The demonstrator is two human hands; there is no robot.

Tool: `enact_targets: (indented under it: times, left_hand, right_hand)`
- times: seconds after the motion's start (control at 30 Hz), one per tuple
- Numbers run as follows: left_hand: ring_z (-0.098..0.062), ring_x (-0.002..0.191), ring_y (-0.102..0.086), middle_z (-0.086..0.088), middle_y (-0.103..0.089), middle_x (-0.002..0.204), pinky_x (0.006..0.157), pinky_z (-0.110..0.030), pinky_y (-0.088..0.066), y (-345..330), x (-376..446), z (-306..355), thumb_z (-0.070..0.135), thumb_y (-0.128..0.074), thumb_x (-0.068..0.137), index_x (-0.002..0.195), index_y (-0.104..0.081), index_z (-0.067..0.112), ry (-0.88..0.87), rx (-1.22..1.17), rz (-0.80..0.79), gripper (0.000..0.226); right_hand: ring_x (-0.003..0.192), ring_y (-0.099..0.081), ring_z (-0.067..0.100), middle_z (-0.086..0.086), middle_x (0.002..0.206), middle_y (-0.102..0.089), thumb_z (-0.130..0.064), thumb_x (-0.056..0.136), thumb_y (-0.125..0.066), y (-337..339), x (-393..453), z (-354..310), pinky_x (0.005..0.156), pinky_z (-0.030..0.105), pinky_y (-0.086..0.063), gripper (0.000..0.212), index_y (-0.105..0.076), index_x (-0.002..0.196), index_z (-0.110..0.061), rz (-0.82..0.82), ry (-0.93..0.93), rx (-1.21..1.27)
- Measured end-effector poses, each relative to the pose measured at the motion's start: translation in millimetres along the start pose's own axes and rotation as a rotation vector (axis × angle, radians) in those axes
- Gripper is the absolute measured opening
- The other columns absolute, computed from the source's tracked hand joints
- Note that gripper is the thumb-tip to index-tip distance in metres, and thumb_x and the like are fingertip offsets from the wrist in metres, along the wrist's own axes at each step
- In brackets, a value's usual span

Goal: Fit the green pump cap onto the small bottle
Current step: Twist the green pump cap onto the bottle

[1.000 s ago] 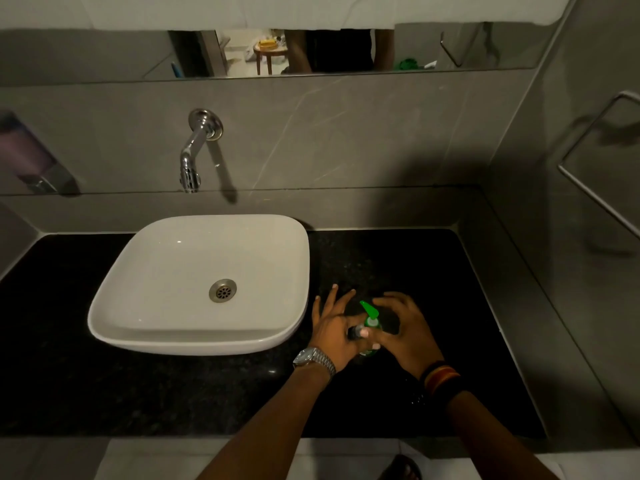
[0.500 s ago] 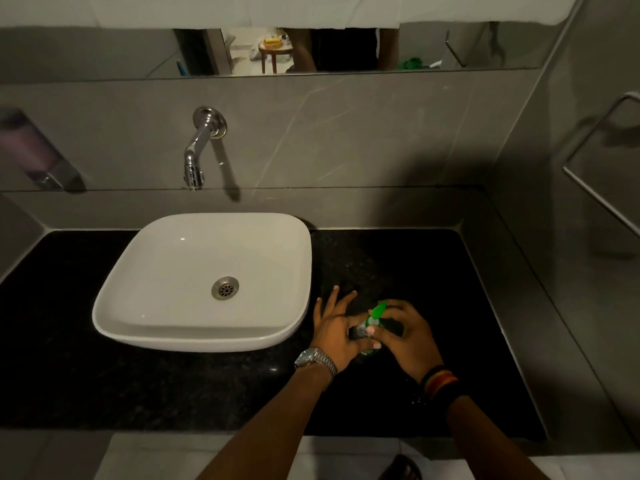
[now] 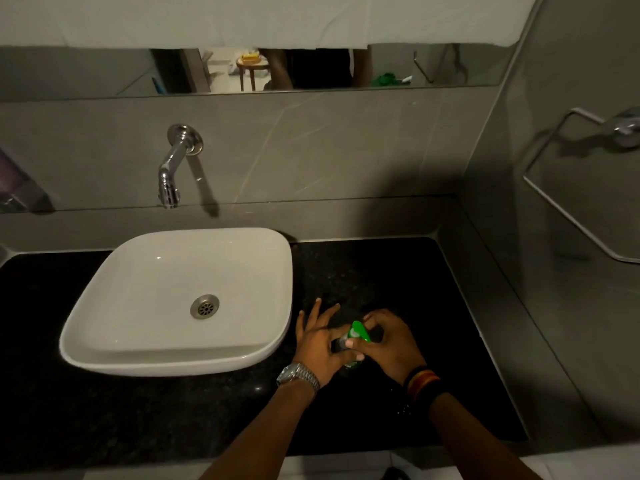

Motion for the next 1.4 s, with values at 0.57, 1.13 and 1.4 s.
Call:
enact_targets:
  times: [0.57,1.13,1.4]
  left_hand:
    - [-0.013,0.150,-0.001,0.009,-0.040,0.155,0.112,-0.029,0.024,6.3,-1.2,8.9,0.075,-0.064,0.067,0.119,-0.066,0.048,0.017,0.017,-0.004,0.059]
    - [-0.022,0.152,-0.008,0.002,-0.046,0.152,0.118,-0.041,0.015,14.7,-1.0,21.3,0.048,-0.071,0.076,0.115,-0.074,0.033,0.004,0.019,0.027,0.042]
    - [-0.020,0.152,-0.008,0.007,-0.046,0.151,0.120,-0.049,0.007,10.6,-1.3,18.4,0.053,-0.072,0.075,0.107,-0.076,0.036,0.003,0.038,0.041,0.036]
  right_hand:
    - [0.122,-0.049,0.019,-0.004,0.124,-0.062,-0.024,0.073,-0.079,-2.5,-5.4,-11.8,0.104,0.026,-0.036,0.031,-0.074,0.104,-0.018,-0.015,0.158,-0.211]
    - [0.104,-0.054,0.023,-0.002,0.098,-0.061,-0.042,0.075,-0.064,-13.2,-19.8,-18.4,0.114,0.053,-0.027,0.024,-0.066,0.091,-0.023,0.216,0.105,-0.667]
    - [0.108,-0.055,0.020,-0.001,0.107,-0.063,-0.047,0.071,-0.078,-4.1,-14.0,-13.5,0.101,0.038,-0.042,0.034,-0.073,0.095,-0.023,0.026,-0.063,-0.338]
Point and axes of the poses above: each hand's wrist, its own x-axis towards the middle knuckle, its own y-axis out of the back of the hand, z = x × y, the point moved 8 cm from there along x, towards the middle knuckle
